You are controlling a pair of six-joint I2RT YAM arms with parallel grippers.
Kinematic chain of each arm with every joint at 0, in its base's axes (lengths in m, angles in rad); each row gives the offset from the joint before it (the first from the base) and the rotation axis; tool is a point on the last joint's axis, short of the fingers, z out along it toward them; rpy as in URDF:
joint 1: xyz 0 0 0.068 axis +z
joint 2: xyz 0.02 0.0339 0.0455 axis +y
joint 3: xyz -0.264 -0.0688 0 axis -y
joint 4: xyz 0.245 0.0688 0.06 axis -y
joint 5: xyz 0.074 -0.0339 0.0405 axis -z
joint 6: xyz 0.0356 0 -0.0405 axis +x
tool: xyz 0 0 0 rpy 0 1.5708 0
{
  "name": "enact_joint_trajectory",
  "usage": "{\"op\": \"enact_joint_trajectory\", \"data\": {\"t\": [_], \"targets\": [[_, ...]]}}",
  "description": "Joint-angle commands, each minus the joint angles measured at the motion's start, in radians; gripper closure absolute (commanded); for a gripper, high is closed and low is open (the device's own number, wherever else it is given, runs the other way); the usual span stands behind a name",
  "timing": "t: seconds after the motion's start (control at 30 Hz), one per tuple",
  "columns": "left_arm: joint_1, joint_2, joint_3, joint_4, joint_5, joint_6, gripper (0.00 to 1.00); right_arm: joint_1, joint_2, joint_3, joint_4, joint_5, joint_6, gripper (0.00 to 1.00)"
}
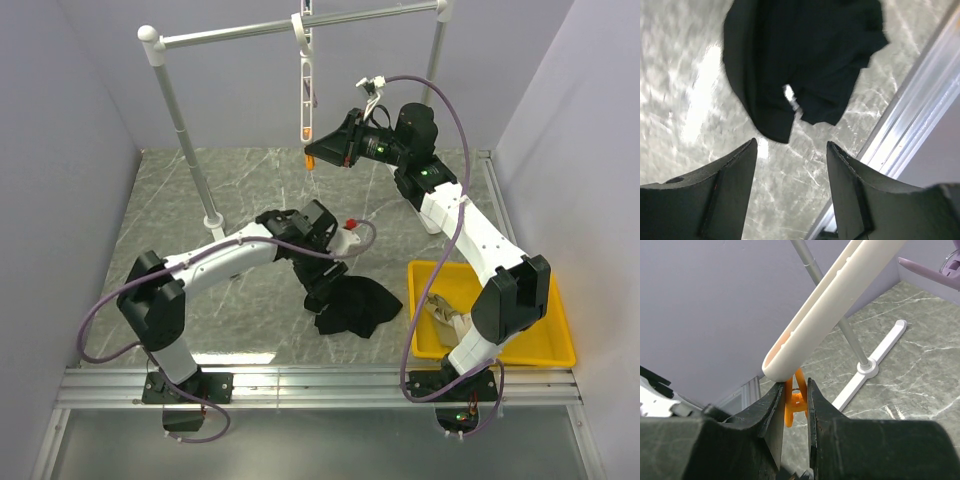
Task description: Clip the underwear to the hanger
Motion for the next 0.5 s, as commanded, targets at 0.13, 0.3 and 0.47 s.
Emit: {"op": "enact_joint_trajectory", "data": {"t": [0.13, 0.3, 0.47], "targets": [[-0.176, 0.052, 0.059, 0.1, -0.092, 0.072, 0.36, -0.015, -0.02, 0.053, 0.017, 0.023, 0.013, 1.0], [-0.228, 0.165, 0.137, 0.178, -0.193, 0.032, 0.35, -0.021, -0.025, 0.039, 0.017, 0.022, 0.009, 1.0], [-0.277, 0.238, 0.171, 0.184, -0.235, 0.023, 0.35, -0.026, -0.026, 0.039, 0.014, 0.02, 0.012, 1.0]]}}
